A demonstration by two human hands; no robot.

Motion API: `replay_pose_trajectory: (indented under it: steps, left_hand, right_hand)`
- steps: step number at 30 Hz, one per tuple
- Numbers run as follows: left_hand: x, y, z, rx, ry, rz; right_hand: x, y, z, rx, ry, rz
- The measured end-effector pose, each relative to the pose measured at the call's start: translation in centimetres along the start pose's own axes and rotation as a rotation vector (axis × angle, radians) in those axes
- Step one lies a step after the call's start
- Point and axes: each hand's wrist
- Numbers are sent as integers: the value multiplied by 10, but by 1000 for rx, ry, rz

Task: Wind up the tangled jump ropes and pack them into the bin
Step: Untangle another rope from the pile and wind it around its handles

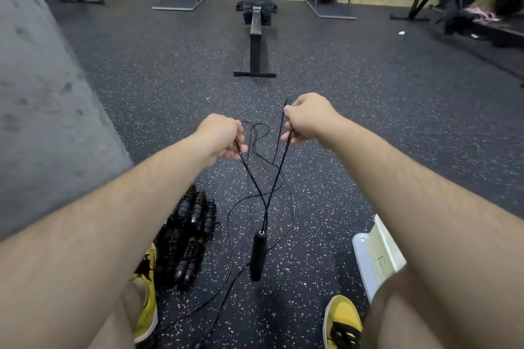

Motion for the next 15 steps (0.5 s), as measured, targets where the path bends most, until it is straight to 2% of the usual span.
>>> replay_pose_trajectory:
  steps: [5,8,10,12,15]
  left_hand:
    - [18,6,-10,-16,-87,-99]
    - [30,8,-16,-33,-135,-162]
    - [33,9,-18,-92,-107,-172]
    - [30,12,-19,-207,-45,-163]
    - [30,17,-15,-484,25,-158]
  right_hand:
    - [9,-7,-8,-120,-88,29]
    - [19,-7,-13,-95,-174,43]
    - [21,-11,-15,-52,-195,43]
    - [16,-15,-13,-22,-158,45]
    - [7,-13,-11,-63,-18,56]
Point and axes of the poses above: each hand's wrist, its own x-axis away from the middle knuckle, its own z-axis out of the back of the hand, y = z × x, and after that the axes turned 13 degrees about y, right-handed
